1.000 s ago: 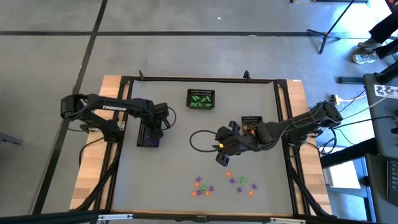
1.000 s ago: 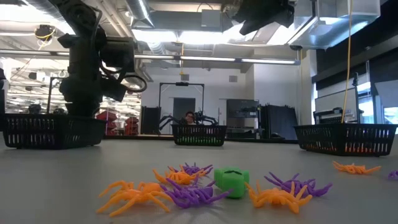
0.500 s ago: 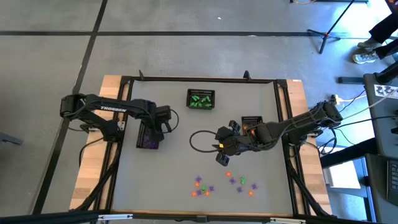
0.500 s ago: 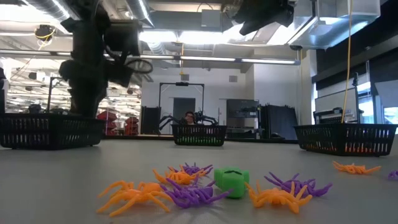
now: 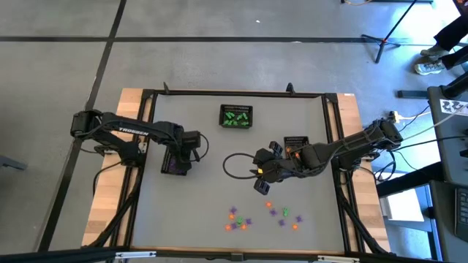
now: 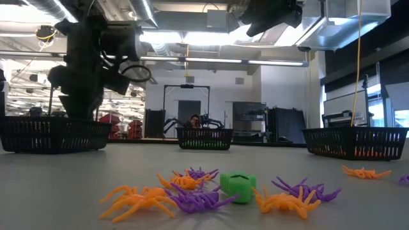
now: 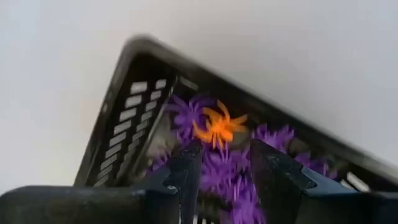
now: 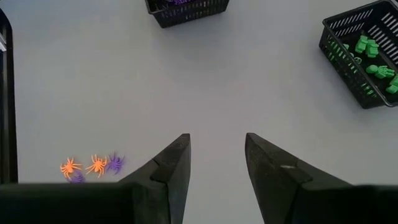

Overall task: Sort Halloween decoration
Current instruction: Put the orange spider toy from the left bin into the right bin

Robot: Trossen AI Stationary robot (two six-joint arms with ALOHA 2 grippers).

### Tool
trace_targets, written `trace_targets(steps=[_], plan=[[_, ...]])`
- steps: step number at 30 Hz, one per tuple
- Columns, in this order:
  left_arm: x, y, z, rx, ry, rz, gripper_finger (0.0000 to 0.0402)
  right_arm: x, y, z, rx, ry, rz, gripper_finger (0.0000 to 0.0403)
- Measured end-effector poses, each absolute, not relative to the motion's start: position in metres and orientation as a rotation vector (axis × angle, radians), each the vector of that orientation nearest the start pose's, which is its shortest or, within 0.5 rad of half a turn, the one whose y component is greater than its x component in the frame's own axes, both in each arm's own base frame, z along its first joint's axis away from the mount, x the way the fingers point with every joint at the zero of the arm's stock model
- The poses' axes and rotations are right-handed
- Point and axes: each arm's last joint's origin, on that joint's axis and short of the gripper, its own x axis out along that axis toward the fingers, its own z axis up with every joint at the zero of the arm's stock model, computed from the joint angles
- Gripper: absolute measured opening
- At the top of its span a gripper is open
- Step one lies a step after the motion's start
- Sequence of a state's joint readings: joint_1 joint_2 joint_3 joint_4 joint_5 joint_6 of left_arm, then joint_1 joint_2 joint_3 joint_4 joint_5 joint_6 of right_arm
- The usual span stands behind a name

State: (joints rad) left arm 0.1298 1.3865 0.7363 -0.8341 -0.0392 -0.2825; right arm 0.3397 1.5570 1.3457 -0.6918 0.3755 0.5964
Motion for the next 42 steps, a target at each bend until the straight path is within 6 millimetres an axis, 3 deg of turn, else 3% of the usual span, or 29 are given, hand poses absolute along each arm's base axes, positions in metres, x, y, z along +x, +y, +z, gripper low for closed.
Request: trace_targets(steps=[12, 18, 22, 31, 42], plan=[[0.215, 0.029, 0.138, -0.313, 1.449, 0.372, 0.0124, 0.312, 0.099, 0.301, 0.24, 0.793, -0.288, 0.015], [0.217, 0.029, 0.137, -0.318, 1.463, 0.368, 0.0063, 0.312, 0.099, 0.3, 0.244, 0.796, -0.281, 0.015], [0.221, 0.029, 0.147, -0.327, 1.433, 0.357, 0.0008, 0.312, 0.099, 0.3, 0.245, 0.797, -0.279, 0.015], [0.225, 0.029, 0.192, -0.371, 1.308, 0.337, 0.0, 0.312, 0.099, 0.3, 0.245, 0.796, -0.28, 0.015], [0.216, 0.026, 0.228, -0.478, 1.176, 0.261, 0.0, 0.313, 0.099, 0.301, 0.244, 0.779, -0.289, 0.015]])
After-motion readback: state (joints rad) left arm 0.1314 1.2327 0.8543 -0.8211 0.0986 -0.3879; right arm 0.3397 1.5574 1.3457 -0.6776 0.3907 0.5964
